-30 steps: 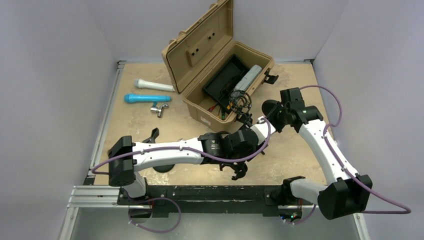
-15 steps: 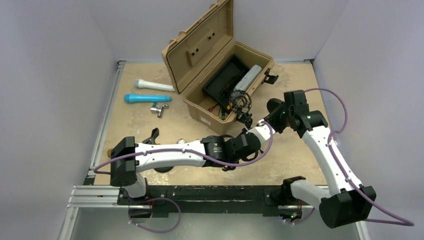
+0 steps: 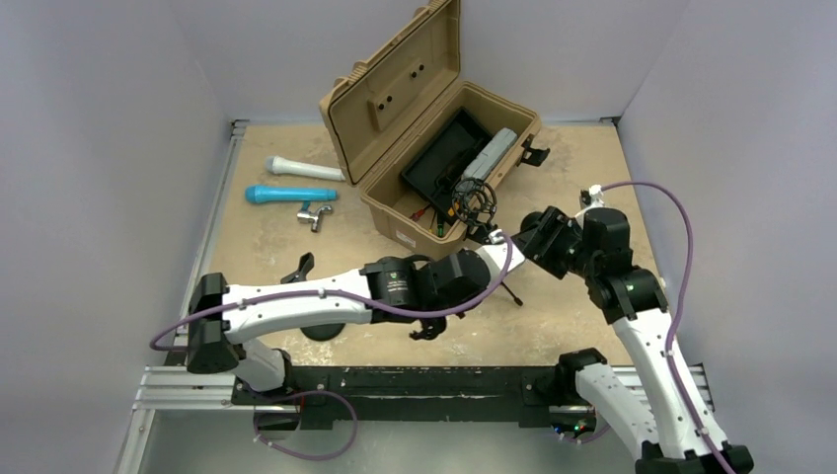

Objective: Remove the microphone from the stand

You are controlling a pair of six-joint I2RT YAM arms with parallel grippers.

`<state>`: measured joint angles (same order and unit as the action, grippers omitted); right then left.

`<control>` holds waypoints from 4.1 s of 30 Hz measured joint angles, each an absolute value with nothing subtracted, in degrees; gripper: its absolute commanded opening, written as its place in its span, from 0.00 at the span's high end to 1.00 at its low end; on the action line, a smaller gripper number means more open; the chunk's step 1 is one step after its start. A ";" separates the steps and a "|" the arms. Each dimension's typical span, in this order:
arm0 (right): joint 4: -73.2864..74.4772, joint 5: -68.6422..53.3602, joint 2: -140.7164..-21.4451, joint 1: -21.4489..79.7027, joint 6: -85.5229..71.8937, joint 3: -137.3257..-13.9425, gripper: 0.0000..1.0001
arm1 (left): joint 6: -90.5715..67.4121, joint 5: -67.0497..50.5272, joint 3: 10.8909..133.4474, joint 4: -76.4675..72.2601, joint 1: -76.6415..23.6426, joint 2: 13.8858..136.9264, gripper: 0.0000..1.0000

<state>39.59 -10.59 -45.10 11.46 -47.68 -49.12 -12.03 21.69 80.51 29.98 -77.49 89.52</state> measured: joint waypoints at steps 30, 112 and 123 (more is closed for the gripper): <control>21.30 -23.88 -42.13 11.79 -26.48 -51.92 0.18 | -6.22 13.21 78.65 81.49 -78.00 73.95 1.00; -81.28 20.53 -76.25 84.27 13.87 -7.35 1.00 | -12.60 25.12 80.64 62.81 -73.63 48.42 0.29; -82.74 24.32 -68.84 82.41 14.17 -5.10 1.00 | -21.87 25.56 85.69 65.60 -70.13 51.88 0.44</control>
